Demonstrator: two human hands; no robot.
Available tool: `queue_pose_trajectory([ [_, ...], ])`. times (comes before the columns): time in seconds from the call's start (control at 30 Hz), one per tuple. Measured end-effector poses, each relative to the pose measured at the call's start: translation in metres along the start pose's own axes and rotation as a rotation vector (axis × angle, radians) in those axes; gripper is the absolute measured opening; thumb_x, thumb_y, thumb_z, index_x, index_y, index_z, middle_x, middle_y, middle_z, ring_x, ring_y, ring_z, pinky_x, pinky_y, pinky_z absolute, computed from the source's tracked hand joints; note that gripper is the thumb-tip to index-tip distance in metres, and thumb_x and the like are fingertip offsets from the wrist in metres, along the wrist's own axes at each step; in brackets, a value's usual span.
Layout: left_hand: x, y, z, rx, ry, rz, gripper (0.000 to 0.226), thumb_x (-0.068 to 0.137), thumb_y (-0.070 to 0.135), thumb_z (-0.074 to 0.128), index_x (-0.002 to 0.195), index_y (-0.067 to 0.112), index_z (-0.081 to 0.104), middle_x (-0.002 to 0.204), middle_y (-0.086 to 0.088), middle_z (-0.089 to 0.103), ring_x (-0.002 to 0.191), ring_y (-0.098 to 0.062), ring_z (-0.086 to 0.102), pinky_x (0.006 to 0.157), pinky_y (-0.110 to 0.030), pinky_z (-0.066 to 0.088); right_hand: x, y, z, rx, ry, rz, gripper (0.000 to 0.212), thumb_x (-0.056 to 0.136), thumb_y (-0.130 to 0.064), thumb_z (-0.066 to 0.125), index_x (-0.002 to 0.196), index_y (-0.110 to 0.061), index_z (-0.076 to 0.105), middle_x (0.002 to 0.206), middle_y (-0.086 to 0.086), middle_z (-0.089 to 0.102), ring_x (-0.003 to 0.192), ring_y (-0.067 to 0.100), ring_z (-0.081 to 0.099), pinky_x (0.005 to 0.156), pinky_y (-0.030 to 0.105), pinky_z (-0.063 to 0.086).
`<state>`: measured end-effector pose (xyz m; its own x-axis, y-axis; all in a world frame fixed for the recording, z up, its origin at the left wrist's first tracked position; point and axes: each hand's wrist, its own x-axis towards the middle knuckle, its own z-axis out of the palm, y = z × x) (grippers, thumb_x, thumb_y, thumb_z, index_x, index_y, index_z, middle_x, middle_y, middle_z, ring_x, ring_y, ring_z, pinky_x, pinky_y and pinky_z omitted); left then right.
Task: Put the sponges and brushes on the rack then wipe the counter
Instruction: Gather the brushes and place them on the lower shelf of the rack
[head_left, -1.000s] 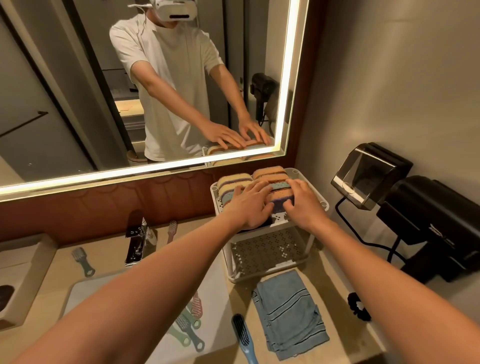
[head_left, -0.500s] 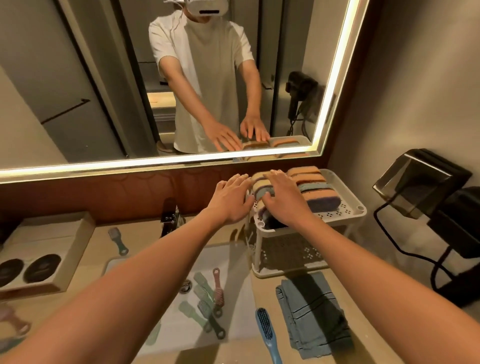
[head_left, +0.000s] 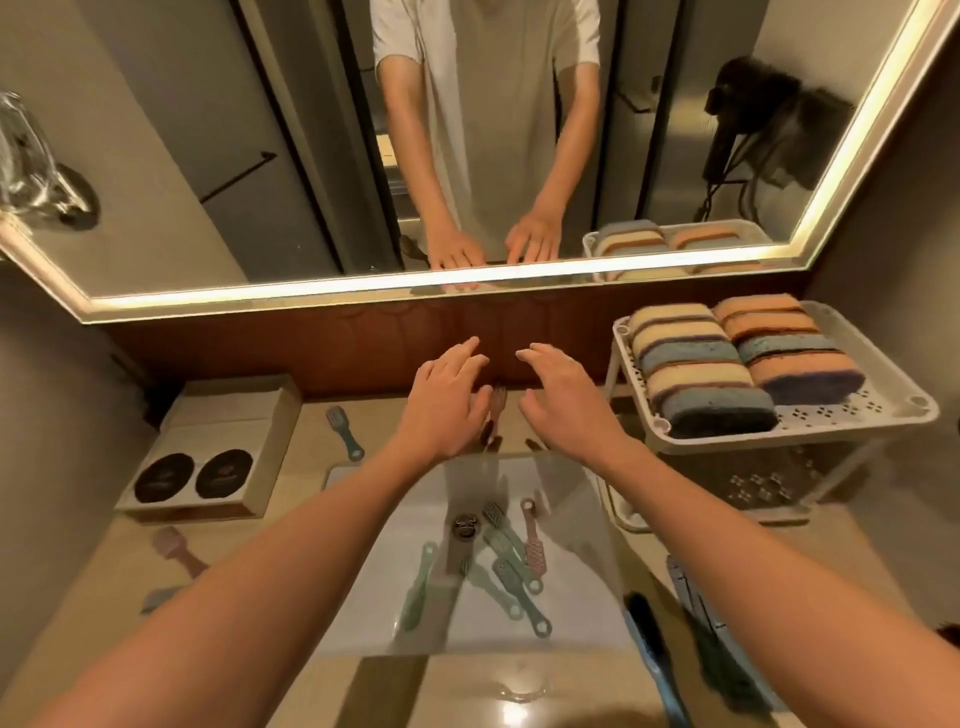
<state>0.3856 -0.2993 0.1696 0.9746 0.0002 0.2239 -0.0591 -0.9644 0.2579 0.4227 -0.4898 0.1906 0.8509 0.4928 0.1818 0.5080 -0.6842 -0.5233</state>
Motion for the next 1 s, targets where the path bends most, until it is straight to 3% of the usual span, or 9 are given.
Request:
queue_pose_trajectory([
  [0.2, -0.020, -0.033, 0.035, 0.039, -0.102, 0.069, 0.053, 0.104, 0.039, 0.043, 0.152, 0.017, 0.042, 0.165, -0.003, 0.028, 0.153, -0.020, 0.023, 0.121, -0.042, 0.019, -0.023, -0.004, 0.051, 0.017, -0.084, 0.133, 0.055, 0.098, -0.021, 0.050, 0.151, -0.016, 0.040, 0.156, 0.003, 0.039, 0.145, 0.020, 0.034, 0.121, 0.041, 0.026],
  [0.3, -0.038, -0.044, 0.050, -0.030, -0.084, 0.068, 0.051, 0.103, 0.035, 0.046, 0.150, 0.015, 0.043, 0.165, -0.003, 0.029, 0.153, -0.022, 0.022, 0.121, -0.042, 0.019, -0.037, -0.001, 0.081, 0.031, -0.108, 0.162, 0.053, 0.098, -0.022, 0.052, 0.149, -0.018, 0.041, 0.149, 0.001, 0.046, 0.137, 0.021, 0.042, 0.116, 0.042, 0.035],
  [0.5, -0.093, -0.062, 0.075, -0.037, -0.031, 0.138, 0.048, 0.103, 0.031, 0.045, 0.148, 0.015, 0.046, 0.166, -0.003, 0.025, 0.155, -0.022, 0.016, 0.123, -0.044, 0.014, -0.075, 0.008, 0.133, 0.026, -0.151, 0.217, 0.052, 0.096, -0.022, 0.052, 0.147, -0.015, 0.044, 0.149, 0.006, 0.047, 0.135, 0.025, 0.045, 0.113, 0.041, 0.037],
  [0.67, -0.148, -0.073, 0.088, -0.026, 0.064, 0.155, 0.042, 0.098, 0.022, 0.052, 0.138, 0.013, 0.054, 0.157, -0.008, 0.040, 0.146, -0.027, 0.031, 0.120, -0.042, 0.018, -0.111, 0.004, 0.169, 0.009, -0.194, 0.228, 0.050, 0.096, -0.024, 0.050, 0.145, -0.015, 0.047, 0.145, 0.008, 0.050, 0.129, 0.026, 0.052, 0.109, 0.043, 0.042],
  [0.83, -0.193, -0.092, 0.115, -0.011, -0.085, 0.106, 0.046, 0.093, 0.022, 0.054, 0.138, 0.014, 0.055, 0.153, -0.012, 0.044, 0.139, -0.035, 0.040, 0.116, -0.046, 0.021, -0.144, -0.007, 0.196, -0.007, -0.190, 0.224, 0.047, 0.096, -0.024, 0.055, 0.143, -0.019, 0.049, 0.144, 0.005, 0.052, 0.129, 0.026, 0.050, 0.106, 0.037, 0.042],
  [1.0, -0.212, -0.101, 0.140, -0.058, -0.242, -0.023, 0.049, 0.098, 0.026, 0.052, 0.146, 0.019, 0.048, 0.158, -0.005, 0.039, 0.145, -0.027, 0.034, 0.118, -0.042, 0.021, -0.157, -0.012, 0.215, -0.002, -0.241, 0.209, 0.051, 0.094, -0.017, 0.054, 0.145, -0.014, 0.046, 0.156, 0.012, 0.040, 0.146, 0.033, 0.032, 0.114, 0.043, 0.037],
])
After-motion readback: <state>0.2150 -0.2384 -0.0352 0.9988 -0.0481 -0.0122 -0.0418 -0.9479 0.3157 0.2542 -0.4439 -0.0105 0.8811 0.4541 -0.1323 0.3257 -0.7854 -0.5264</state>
